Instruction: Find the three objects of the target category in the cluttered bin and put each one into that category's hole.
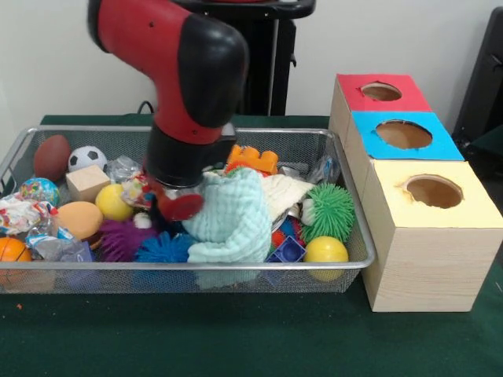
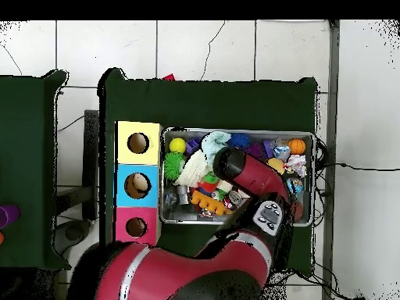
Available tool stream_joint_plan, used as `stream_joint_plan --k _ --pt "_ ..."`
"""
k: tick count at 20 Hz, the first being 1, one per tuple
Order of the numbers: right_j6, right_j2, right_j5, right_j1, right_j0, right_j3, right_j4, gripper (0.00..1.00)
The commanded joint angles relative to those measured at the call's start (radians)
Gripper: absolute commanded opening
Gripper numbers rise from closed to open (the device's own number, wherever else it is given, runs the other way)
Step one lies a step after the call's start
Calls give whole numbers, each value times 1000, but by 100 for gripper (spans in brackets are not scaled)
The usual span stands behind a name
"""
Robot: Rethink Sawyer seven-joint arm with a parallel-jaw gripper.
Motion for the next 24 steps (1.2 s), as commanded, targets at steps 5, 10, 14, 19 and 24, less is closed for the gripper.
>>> stream_joint_plan --k 5,10,14,19,24 --pt "-402 391 -117 -124 -444 138 -469 100" --pt "-489 495 -33 -136 -607 77 -650 100" --pt "-517 564 33 -144 -683 39 -756 100" --pt "-571 633 100 -150 -761 0 -854 100" --pt "-647 690 212 -163 -819 -55 -918 100"
